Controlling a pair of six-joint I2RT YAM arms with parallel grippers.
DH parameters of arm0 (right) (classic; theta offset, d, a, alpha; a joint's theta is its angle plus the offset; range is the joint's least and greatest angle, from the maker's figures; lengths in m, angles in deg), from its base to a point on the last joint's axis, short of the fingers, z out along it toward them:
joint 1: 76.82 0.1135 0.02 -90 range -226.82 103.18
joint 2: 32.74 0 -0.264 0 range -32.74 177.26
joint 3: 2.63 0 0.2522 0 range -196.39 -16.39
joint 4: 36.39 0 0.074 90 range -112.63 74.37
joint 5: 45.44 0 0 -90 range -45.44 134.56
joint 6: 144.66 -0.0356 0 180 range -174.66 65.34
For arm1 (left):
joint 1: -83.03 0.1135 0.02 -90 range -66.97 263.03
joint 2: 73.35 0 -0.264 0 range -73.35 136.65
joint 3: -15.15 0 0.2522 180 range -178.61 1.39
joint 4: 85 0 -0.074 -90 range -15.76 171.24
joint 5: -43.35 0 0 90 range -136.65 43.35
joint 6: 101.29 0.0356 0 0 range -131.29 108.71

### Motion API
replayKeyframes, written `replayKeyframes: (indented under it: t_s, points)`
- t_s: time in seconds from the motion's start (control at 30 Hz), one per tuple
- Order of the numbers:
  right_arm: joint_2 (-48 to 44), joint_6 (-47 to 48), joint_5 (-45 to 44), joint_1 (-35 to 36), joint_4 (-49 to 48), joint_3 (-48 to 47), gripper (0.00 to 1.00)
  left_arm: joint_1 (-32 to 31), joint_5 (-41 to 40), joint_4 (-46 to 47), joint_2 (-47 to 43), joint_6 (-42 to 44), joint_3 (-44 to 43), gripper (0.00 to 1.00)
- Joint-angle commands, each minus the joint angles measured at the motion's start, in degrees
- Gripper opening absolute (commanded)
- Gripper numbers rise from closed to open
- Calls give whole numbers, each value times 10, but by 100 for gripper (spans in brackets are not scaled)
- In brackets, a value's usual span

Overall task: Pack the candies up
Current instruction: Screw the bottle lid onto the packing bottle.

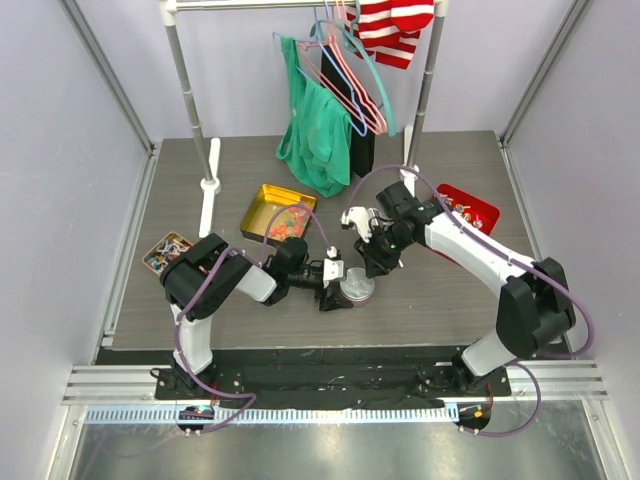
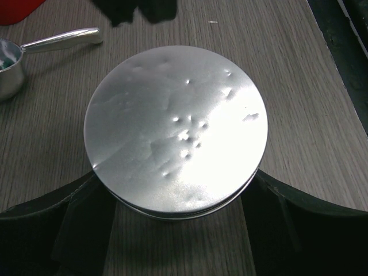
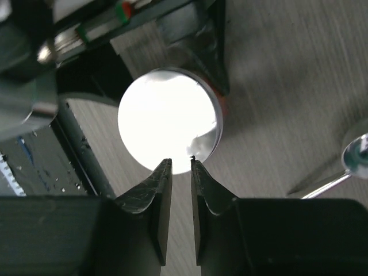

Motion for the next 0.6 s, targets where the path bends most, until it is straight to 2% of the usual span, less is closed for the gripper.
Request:
replayKeyframes:
  t_s: [0.0, 0.2, 0.57]
  points:
    - [50, -13, 24, 3, -45, -47, 25, 4, -32, -36, -1, 20, -4, 54]
    - [105, -15, 42, 4, -61, -86, 27, 4, -32, -38, -1, 22, -5, 54]
    - [135, -11, 60, 12, -62, -102, 31, 3, -31, -44, -1, 23, -8, 54]
